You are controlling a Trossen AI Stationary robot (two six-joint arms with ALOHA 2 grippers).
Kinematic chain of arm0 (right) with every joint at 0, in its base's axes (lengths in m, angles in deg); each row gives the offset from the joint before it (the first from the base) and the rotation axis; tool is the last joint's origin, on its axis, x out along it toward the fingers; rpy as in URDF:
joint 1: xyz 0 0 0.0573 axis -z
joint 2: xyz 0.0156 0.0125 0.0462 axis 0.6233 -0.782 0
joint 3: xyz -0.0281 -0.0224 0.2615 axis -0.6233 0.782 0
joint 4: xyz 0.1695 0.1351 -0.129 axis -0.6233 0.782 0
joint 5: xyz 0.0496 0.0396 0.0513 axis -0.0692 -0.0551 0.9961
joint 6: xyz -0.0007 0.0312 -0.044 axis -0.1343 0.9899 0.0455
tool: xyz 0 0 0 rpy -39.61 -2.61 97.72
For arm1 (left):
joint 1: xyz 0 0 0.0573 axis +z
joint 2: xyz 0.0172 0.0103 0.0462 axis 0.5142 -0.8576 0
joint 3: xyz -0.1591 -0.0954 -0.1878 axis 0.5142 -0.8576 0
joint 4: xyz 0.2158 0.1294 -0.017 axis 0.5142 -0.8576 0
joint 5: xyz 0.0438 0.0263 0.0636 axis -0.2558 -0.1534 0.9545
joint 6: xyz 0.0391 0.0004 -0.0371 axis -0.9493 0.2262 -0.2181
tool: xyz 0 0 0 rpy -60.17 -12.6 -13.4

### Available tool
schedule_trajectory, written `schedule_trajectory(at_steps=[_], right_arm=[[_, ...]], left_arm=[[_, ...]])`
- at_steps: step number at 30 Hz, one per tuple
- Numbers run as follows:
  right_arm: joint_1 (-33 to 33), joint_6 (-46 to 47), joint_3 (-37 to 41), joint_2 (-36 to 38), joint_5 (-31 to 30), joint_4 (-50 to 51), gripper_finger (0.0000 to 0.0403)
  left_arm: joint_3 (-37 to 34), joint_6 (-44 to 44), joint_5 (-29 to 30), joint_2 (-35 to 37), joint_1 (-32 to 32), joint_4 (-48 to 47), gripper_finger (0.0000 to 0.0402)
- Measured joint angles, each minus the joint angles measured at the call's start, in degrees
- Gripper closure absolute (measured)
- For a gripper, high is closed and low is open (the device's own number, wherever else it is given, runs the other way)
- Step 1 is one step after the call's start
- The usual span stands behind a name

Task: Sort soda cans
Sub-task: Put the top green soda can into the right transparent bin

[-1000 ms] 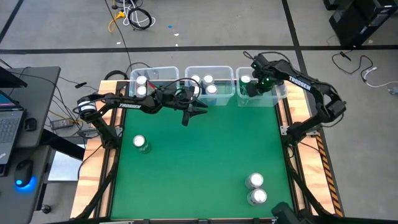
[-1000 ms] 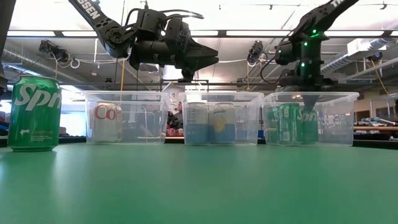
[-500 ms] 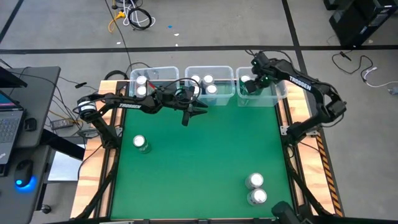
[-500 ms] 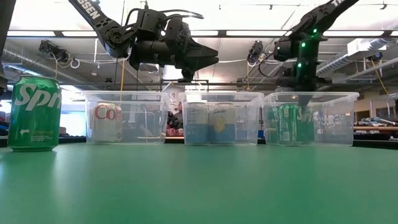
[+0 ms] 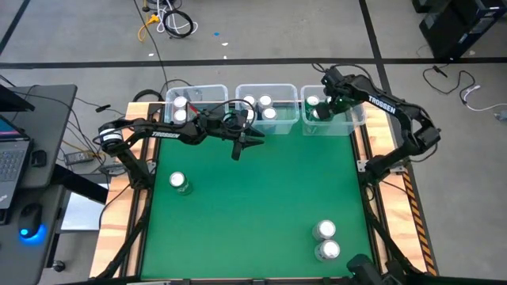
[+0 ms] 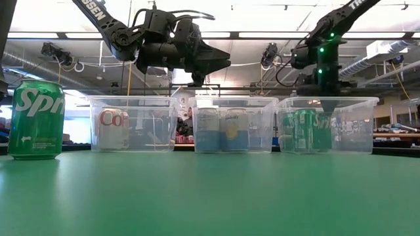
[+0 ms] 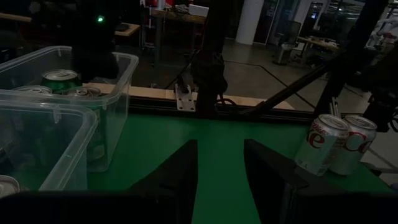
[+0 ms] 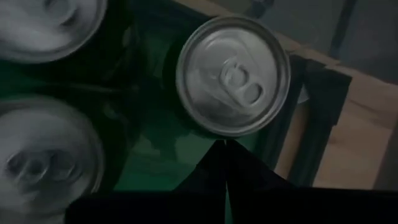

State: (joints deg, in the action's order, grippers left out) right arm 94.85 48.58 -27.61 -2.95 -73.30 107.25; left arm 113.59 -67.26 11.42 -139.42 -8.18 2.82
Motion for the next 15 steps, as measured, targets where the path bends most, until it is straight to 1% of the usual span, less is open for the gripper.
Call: schedule_trajectory(at_steps=[4, 8, 15], right_arm=[[0.4, -0.4, 0.0, -0.8, -1.8, -2.3, 0.0403], [0.3, -0.4, 0.0, -0.7, -1.0, -4.3, 0.0403], [-1.9, -0.7, 0.0, 0.6, 0.0, -5.3, 0.0403]], left_arm=[[0.0, 0.0, 0.0, 0.0, 0.0, 0.0, 0.0268], [0.0, 0.0, 0.0, 0.0, 0.0, 0.0, 0.0268], [0.0, -0.3, 0.8, 0.0, -0.6, 0.0, 0.0274]])
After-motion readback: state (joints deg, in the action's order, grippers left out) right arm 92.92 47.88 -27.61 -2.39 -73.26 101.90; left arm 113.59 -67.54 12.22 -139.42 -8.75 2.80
